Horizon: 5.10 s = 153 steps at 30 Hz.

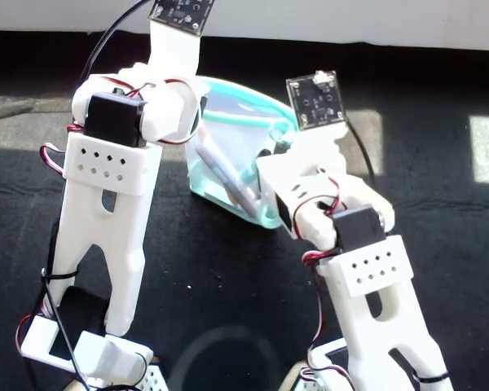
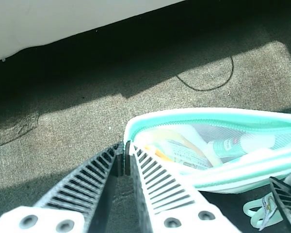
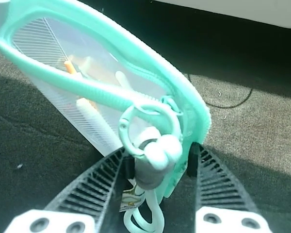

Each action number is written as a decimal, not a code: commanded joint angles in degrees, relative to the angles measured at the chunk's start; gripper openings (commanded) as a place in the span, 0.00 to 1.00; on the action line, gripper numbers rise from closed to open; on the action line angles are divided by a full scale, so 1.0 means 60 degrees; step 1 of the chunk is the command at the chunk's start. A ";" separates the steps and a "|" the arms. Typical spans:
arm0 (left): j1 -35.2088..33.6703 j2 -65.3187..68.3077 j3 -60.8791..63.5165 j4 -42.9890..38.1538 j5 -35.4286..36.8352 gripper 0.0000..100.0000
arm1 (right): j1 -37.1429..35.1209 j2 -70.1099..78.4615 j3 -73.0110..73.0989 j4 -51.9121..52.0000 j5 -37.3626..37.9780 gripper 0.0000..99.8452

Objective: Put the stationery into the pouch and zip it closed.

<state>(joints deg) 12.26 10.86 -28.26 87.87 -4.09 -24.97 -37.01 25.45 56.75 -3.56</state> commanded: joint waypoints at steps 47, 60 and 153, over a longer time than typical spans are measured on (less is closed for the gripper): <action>-0.0212 0.0198 -0.3729 0.1524 0.0073 0.17 | 0.1048 -0.2322 -0.0374 -0.0139 0.2813 0.01; -0.0549 -0.2088 -0.4799 0.2125 0.0073 0.17 | 0.1048 -0.2293 -0.0447 -0.0256 0.2769 0.01; -0.0315 -0.9590 0.9971 -0.8703 0.3121 0.19 | 0.0740 -0.0593 -0.4960 0.0842 0.4571 0.01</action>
<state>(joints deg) 11.12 -45.67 32.13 37.76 14.20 -19.96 -43.69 -0.57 63.60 23.52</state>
